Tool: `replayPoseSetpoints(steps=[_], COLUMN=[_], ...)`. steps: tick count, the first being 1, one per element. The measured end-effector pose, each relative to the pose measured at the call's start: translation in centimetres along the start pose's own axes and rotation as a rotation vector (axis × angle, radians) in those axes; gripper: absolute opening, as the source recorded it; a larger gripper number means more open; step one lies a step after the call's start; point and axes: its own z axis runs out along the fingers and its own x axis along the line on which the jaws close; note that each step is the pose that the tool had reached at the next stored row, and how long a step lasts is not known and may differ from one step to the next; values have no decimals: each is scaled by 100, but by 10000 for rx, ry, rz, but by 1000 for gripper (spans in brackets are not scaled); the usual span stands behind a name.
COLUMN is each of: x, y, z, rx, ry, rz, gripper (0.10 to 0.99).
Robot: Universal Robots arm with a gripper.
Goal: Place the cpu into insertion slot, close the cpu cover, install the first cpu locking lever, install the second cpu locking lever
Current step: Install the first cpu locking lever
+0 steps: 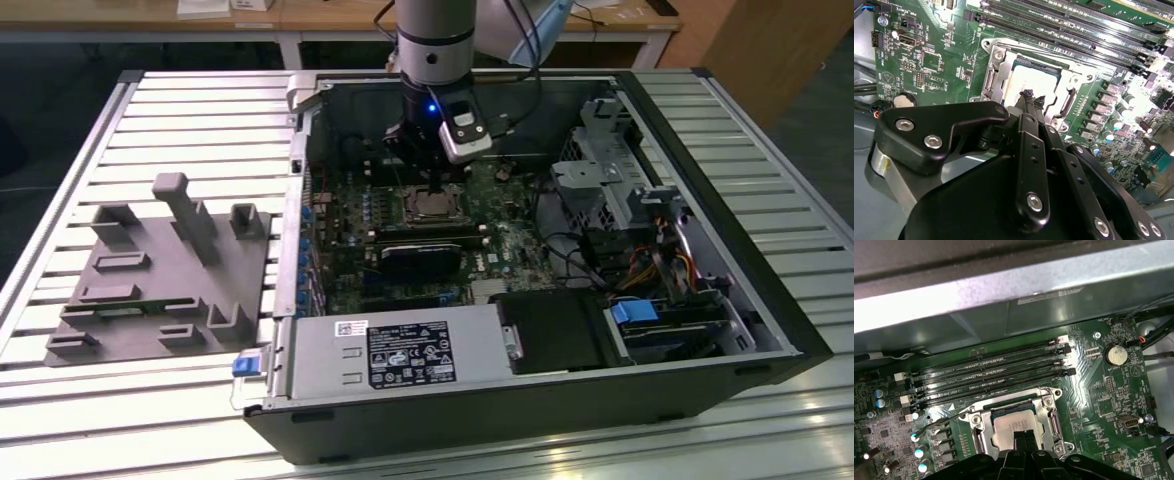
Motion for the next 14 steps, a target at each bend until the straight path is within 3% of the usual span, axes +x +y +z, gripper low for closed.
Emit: replayPoseSetpoints(steps=[10, 14], x=[1, 41], y=[0, -10], z=[-5, -8], rx=[0, -4], ry=[0, 1], rz=[0, 0], gripper=[102, 102])
